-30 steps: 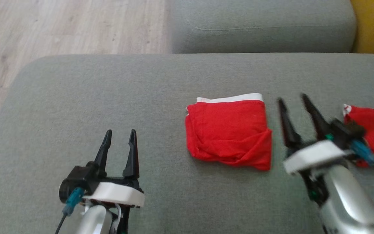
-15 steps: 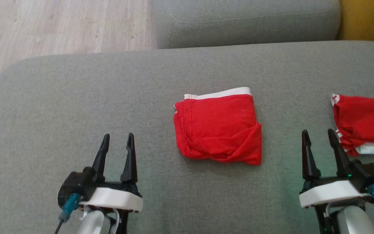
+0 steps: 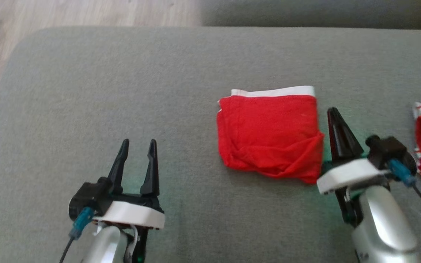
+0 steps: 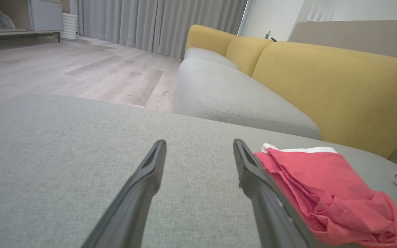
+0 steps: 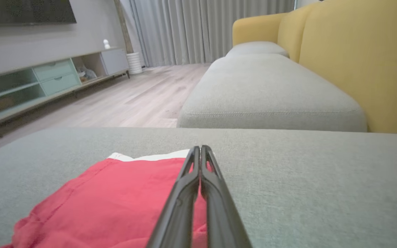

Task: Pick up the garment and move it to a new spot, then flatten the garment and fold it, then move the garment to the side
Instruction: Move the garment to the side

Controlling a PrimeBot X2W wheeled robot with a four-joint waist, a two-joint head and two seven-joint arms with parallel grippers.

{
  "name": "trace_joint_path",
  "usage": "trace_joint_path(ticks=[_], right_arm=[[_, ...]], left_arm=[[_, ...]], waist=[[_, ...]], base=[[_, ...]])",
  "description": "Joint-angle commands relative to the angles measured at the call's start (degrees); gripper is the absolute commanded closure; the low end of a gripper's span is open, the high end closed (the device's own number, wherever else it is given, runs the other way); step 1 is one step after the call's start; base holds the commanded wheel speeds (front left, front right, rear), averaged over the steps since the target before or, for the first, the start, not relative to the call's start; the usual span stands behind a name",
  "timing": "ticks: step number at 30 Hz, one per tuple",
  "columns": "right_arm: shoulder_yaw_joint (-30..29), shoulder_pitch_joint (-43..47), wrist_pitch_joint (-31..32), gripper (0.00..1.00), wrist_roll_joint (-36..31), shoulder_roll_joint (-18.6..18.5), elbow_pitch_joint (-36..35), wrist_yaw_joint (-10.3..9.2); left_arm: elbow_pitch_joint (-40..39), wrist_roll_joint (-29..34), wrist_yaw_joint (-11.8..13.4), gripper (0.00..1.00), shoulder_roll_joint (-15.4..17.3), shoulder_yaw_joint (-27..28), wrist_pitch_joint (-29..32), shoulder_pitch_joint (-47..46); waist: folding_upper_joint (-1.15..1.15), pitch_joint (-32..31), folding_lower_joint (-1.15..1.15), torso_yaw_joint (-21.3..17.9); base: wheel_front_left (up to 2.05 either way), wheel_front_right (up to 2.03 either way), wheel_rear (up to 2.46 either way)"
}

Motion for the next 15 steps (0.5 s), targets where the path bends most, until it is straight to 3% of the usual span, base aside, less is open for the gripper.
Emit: trace_joint_path(ticks=[1, 11, 15], right_arm=[[1.69, -4.03, -0.14, 1.00, -0.74, -0.18, 0.93, -0.04], [4.57, -15.02, 2.07, 1.00, -1.55, -0.17, 23.64, -0.04], [6.55, -17.26, 0.43, 1.00, -0.70, -0.17, 27.36, -0.04]], left_arm=[[-1.42, -0.28, 0.01, 0.00, 0.32, 1.07, -0.54, -2.78], [-0.65, -1.24, -0.04, 0.00, 0.32, -0.45, -0.54, -4.15], [-0.21, -1.41, 0.11, 0.00, 0.32, -0.71, -0.54, -4.44]], waist=[[0.00, 2.09, -0.01, 2.22], [0.00, 3.66, -0.01, 5.48], [0.00, 3.06, -0.01, 5.98]], base=[[0.00, 0.00, 0.00], [0.00, 0.00, 0.00], [0.00, 0.00, 0.00]])
